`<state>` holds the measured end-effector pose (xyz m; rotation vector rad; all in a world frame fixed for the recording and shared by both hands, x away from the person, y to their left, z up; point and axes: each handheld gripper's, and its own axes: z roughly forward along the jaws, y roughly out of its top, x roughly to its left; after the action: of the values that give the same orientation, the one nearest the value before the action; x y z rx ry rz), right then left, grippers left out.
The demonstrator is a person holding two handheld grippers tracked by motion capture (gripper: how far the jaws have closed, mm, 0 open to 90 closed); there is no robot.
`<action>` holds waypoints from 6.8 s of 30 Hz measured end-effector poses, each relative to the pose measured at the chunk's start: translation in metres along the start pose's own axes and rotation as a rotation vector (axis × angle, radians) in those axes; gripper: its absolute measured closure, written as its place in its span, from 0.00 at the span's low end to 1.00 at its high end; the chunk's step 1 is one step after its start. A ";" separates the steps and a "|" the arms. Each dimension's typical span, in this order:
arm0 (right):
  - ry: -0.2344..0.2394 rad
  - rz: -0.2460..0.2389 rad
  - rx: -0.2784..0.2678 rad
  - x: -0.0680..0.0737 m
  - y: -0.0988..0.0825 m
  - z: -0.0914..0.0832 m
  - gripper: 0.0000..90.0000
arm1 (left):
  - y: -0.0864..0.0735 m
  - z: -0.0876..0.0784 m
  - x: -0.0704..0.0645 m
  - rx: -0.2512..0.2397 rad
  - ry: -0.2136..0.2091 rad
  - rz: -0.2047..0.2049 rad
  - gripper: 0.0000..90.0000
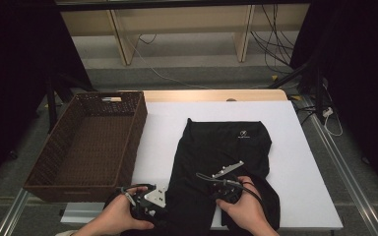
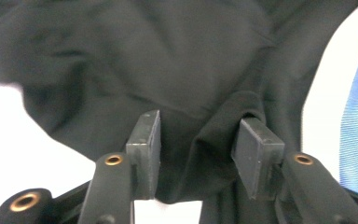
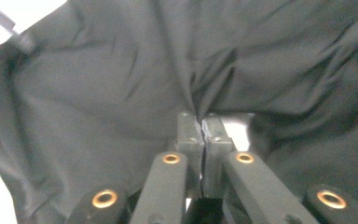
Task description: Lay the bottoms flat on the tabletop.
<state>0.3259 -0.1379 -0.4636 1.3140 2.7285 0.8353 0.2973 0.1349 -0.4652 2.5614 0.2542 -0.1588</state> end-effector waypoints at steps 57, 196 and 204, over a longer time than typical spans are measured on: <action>0.036 -0.057 0.195 -0.001 -0.043 -0.026 0.96 | 0.064 0.008 0.007 -0.190 0.139 -0.043 0.62; -0.365 0.433 -0.245 -0.185 -0.021 -0.080 0.73 | 0.132 0.044 0.066 -0.227 0.376 -0.117 0.63; -0.385 0.436 -0.292 -0.203 -0.006 -0.058 0.75 | 0.101 0.027 0.113 -0.189 0.542 -0.319 0.58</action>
<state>0.4408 -0.3150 -0.4621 1.7997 1.9785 0.8467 0.4273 0.0536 -0.4537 2.3124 0.8390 0.4299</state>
